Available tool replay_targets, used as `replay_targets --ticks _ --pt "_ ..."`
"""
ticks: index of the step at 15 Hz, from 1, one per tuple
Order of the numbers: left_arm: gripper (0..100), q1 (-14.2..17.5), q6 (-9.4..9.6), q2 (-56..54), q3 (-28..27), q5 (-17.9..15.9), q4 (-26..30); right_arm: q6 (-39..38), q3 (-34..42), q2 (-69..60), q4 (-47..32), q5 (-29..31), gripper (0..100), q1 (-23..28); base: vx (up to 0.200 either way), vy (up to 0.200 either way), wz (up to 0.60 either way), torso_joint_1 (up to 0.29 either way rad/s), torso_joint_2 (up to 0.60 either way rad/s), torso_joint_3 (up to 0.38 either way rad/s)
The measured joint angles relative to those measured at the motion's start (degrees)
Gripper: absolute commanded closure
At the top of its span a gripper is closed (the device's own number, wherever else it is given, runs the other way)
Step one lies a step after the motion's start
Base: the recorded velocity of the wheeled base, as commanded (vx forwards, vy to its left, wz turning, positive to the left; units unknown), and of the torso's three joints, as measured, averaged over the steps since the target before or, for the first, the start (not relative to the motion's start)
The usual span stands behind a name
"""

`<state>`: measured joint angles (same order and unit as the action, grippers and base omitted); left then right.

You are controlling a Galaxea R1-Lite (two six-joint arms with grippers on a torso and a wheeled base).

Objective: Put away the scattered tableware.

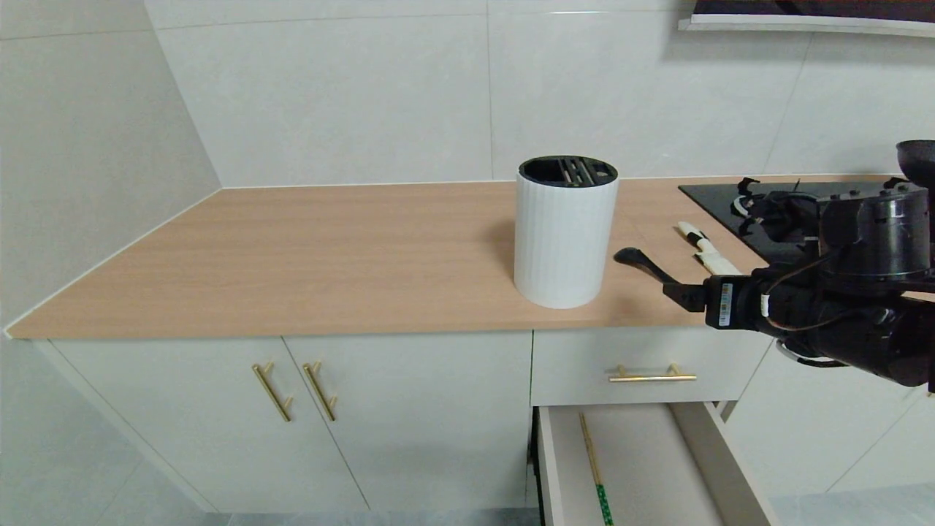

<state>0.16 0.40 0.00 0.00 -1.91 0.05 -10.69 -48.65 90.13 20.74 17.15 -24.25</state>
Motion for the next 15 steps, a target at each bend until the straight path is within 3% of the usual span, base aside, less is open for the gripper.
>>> replay_targets --ticks 7,12,15 --pt "0 0.0 0.04 0.0 0.0 0.0 0.0 4.1 -7.0 3.6 2.3 -2.0 0 7.3 0.0 0.0 0.0 0.01 -0.02 -0.012" --pt "0 0.0 0.04 0.0 0.0 0.0 0.0 9.0 -16.4 8.6 1.2 -11.4 0 10.3 0.0 0.0 0.0 0.0 0.0 0.0" --pt "0 0.0 0.04 0.0 0.0 0.0 0.0 10.6 -19.3 11.7 -1.1 -20.2 0 12.2 0.0 0.0 0.0 0.0 0.0 0.0"
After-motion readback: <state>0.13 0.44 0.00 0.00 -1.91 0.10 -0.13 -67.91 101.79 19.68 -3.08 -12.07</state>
